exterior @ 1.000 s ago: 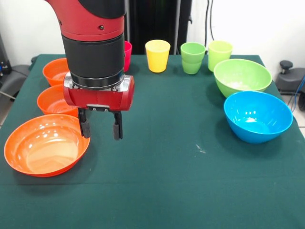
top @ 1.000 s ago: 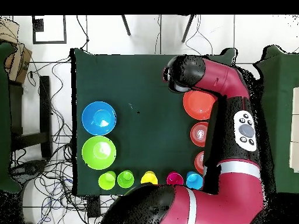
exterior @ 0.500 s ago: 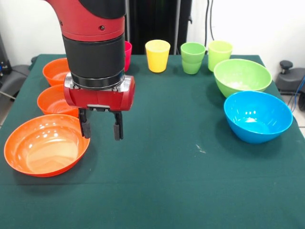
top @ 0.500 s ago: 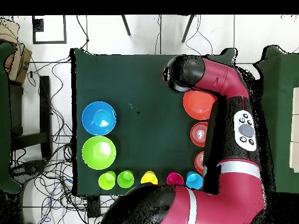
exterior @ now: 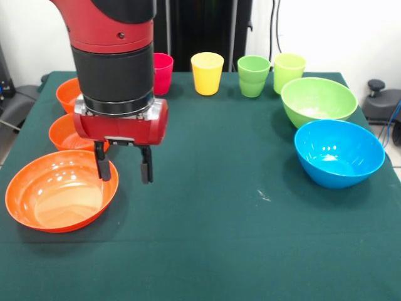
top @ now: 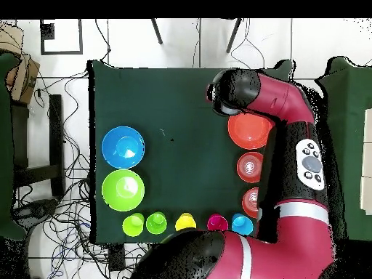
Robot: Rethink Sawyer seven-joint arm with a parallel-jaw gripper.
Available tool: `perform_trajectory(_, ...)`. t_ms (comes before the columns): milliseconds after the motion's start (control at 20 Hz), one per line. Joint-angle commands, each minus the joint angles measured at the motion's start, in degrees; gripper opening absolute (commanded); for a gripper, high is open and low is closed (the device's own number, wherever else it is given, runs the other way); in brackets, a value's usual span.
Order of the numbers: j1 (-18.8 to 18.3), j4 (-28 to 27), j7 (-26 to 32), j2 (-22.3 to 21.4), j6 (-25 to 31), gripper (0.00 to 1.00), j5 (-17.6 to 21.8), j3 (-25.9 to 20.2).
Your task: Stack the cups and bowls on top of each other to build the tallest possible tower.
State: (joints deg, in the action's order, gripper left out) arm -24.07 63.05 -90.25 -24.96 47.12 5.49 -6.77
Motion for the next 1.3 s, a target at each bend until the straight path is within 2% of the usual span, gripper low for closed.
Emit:
perform_trajectory(50, -1.28, -1.12, 12.35, -2.41, 5.64, 1.0, 4.48, -5.01)
perform_trajectory(350, -1.78, -1.03, 12.51, -1.42, 4.48, 1.0, 5.06, -5.4)
perform_trajectory(400, -1.69, -0.04, 12.03, -1.27, 2.82, 1.0, 5.34, -5.39)
perform_trajectory(650, -0.72, -2.16, 10.43, 2.83, -0.25, 1.0, 5.62, -6.21)
perform_trajectory(950, 0.17, -0.87, 8.9, 1.57, -0.7, 1.0, 5.61, -5.38)
perform_trajectory(1300, -0.77, 0.12, 9.82, 1.8, -1.99, 1.0, 5.78, -5.74)
